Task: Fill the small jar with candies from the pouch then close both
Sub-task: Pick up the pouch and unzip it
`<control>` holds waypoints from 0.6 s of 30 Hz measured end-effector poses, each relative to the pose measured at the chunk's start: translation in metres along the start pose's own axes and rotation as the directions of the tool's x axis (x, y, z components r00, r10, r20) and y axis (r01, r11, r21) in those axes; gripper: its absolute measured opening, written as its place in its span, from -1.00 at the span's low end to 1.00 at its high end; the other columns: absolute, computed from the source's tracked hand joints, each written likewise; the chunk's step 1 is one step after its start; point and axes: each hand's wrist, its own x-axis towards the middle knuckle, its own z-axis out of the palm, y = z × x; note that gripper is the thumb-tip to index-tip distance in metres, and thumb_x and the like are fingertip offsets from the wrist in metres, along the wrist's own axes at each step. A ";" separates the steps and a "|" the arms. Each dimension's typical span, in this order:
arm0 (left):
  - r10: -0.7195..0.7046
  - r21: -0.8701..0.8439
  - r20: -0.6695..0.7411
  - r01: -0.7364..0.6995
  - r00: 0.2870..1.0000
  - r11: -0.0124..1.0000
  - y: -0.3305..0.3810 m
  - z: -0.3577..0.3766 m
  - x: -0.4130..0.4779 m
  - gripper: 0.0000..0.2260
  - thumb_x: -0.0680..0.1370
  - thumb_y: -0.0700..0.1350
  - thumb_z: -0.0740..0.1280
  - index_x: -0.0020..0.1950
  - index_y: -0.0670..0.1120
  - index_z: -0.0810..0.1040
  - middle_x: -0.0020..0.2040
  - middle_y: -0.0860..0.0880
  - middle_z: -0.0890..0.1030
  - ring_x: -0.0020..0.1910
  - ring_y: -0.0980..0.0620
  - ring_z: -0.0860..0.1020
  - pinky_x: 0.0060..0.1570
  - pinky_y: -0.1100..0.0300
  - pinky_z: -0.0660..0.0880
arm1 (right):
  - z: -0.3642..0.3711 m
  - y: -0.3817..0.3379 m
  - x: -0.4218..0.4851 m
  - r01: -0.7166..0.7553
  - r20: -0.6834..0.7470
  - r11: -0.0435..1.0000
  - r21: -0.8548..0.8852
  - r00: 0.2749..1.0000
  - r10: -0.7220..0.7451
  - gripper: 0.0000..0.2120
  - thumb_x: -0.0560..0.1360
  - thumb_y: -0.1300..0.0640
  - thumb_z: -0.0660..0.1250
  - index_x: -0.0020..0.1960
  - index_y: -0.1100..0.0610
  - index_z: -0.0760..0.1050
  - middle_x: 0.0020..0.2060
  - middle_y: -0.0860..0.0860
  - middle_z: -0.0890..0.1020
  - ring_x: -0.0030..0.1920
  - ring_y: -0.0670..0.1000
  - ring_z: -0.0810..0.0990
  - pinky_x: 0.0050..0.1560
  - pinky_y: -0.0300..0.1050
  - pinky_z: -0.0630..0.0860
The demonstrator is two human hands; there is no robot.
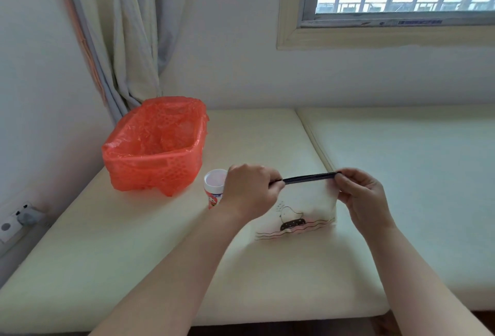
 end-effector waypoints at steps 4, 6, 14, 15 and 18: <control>-0.096 -0.111 0.006 0.096 0.995 0.989 -0.019 -0.013 -0.017 -0.81 0.50 0.04 0.29 -0.02 0.04 0.66 -0.11 0.03 0.70 -0.06 -0.01 0.61 0.01 0.08 0.45 | -0.010 -0.005 0.001 -0.013 -0.088 0.993 0.118 0.996 0.023 -0.63 0.53 0.40 0.17 -0.32 0.09 0.56 -0.55 -0.13 0.59 -0.52 -0.20 0.53 -0.46 -0.40 0.49; -0.093 -0.172 0.009 0.093 0.996 0.981 -0.021 -0.016 -0.024 -0.83 0.48 0.03 0.31 -0.08 0.02 0.67 -0.17 0.03 0.70 -0.12 0.00 0.61 0.04 0.02 0.46 | -0.007 -0.007 0.001 -0.008 -0.092 0.992 0.125 0.996 0.019 -0.61 0.53 0.38 0.15 -0.33 0.07 0.56 -0.56 -0.14 0.58 -0.53 -0.21 0.51 -0.47 -0.42 0.47; -0.367 -0.724 -0.116 0.175 0.923 0.667 -0.019 -0.012 -0.041 -0.94 0.45 -0.04 0.40 -0.22 0.03 0.60 -0.22 -0.07 0.63 -0.32 0.09 0.54 -0.16 0.09 0.49 | 0.018 -0.022 -0.005 0.009 -0.101 0.965 0.261 0.995 0.018 -0.72 0.55 0.31 0.15 -0.26 0.08 0.48 -0.48 -0.14 0.60 -0.44 -0.19 0.56 -0.36 -0.40 0.53; -0.461 -0.817 -0.114 0.181 0.880 0.547 -0.015 -0.012 -0.046 -0.94 0.45 -0.01 0.40 -0.21 0.06 0.56 -0.15 -0.10 0.63 -0.27 0.07 0.55 -0.15 0.12 0.47 | 0.024 -0.025 -0.006 0.008 -0.099 0.959 0.284 0.995 0.021 -0.73 0.56 0.29 0.15 -0.25 0.08 0.48 -0.49 -0.14 0.59 -0.45 -0.19 0.55 -0.37 -0.40 0.52; -0.628 -0.958 0.059 0.221 0.776 0.184 0.001 -0.005 -0.062 -0.66 0.30 0.22 0.37 -0.06 0.05 0.48 -0.09 0.02 0.55 -0.18 0.10 0.50 -0.06 0.13 0.41 | 0.044 -0.036 -0.008 0.002 -0.095 0.942 0.335 0.995 0.031 -0.76 0.57 0.27 0.14 -0.21 0.09 0.46 -0.50 -0.13 0.59 -0.48 -0.19 0.54 -0.39 -0.39 0.51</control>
